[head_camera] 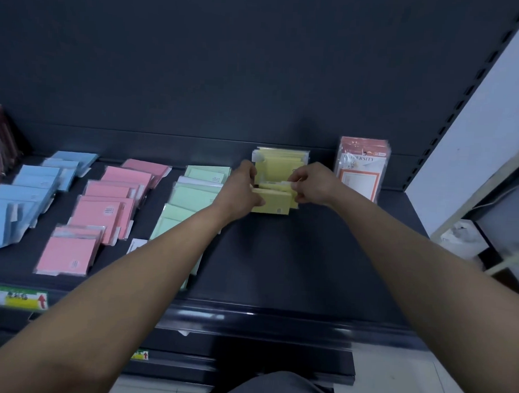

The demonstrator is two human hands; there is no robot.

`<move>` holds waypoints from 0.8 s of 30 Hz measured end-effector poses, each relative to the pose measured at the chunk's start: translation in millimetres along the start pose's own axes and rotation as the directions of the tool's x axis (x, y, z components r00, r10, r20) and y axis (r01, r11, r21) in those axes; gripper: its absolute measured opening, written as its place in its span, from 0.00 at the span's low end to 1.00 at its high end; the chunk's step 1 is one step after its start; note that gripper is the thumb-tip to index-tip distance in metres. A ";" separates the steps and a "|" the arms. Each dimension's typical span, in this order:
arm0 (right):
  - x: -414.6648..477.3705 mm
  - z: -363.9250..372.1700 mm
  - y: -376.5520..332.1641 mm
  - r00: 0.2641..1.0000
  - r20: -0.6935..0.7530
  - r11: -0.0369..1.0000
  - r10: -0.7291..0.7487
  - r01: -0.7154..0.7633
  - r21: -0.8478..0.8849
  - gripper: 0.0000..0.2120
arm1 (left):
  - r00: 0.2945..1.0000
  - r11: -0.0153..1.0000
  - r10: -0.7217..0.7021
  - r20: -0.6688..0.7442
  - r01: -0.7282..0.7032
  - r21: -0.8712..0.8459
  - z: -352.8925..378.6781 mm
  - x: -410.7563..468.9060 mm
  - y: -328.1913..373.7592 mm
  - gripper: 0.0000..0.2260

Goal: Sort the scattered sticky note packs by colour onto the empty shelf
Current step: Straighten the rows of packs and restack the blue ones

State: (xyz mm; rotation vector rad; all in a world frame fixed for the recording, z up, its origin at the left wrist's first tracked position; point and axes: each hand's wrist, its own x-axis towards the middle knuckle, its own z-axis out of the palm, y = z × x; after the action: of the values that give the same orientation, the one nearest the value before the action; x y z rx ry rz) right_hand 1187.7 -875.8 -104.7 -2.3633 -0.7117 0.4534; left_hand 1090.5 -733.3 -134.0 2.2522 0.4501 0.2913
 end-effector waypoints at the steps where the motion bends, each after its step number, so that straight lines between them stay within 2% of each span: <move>1: 1.9 1.9 1.2 1.000 -0.003 0.999 0.014 -0.014 0.034 0.09 | 1.000 1.000 0.006 -0.011 -0.006 -0.017 2.8 4.3 -1.3 0.23; 2: 3.0 3.4 1.3 1.000 -0.004 0.997 0.027 -0.027 0.073 0.08 | 1.000 1.000 0.014 -0.028 -0.014 -0.010 4.4 8.5 -2.0 0.23; 6: 9.5 4.8 4.4 0.995 -0.079 0.984 0.052 -0.038 0.172 0.06 | 0.996 0.999 -0.021 -0.087 0.016 -0.051 7.6 23.7 -4.2 0.13; 8: 13.0 2.7 4.9 0.990 -0.134 0.991 0.049 -0.032 0.127 0.11 | 0.994 0.996 -0.059 -0.092 0.052 -0.077 10.1 30.3 -3.2 0.13; 11: 18.5 4.0 5.7 0.982 -0.171 0.997 0.075 -0.069 0.040 0.11 | 0.989 0.988 -0.106 -0.101 0.094 -0.122 15.4 37.7 -3.8 0.17; 13: 24.8 7.0 7.2 0.977 -0.179 0.993 0.116 -0.109 0.045 0.14 | 0.981 0.972 -0.173 -0.090 0.155 -0.174 18.2 39.4 -6.0 0.19; 15: 29.1 7.7 5.8 0.969 -0.180 0.985 0.172 -0.165 0.052 0.17 | 0.976 0.953 -0.212 -0.051 0.194 -0.232 19.8 39.2 -6.5 0.16; 17: 30.7 5.5 3.5 0.965 -0.164 0.979 0.205 -0.206 0.009 0.15 | 0.976 0.937 -0.216 -0.019 0.202 -0.287 22.6 38.5 -5.5 0.14; 20: 30.2 2.9 2.4 0.963 -0.152 0.970 0.222 -0.233 -0.061 0.11 | 0.976 0.931 -0.217 0.003 0.208 -0.301 27.3 39.5 -4.0 0.17; 24: 30.4 4.6 5.8 0.968 -0.131 0.973 0.216 -0.224 -0.049 0.12 | 0.971 0.921 -0.240 0.023 0.235 -0.312 26.8 40.3 -3.9 0.17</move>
State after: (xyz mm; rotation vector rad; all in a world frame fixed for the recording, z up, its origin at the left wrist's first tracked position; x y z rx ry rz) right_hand 1211.9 -859.6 -116.1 -2.5175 -0.4133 0.3770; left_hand 1135.7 -732.5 -151.9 1.8658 0.6332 0.2353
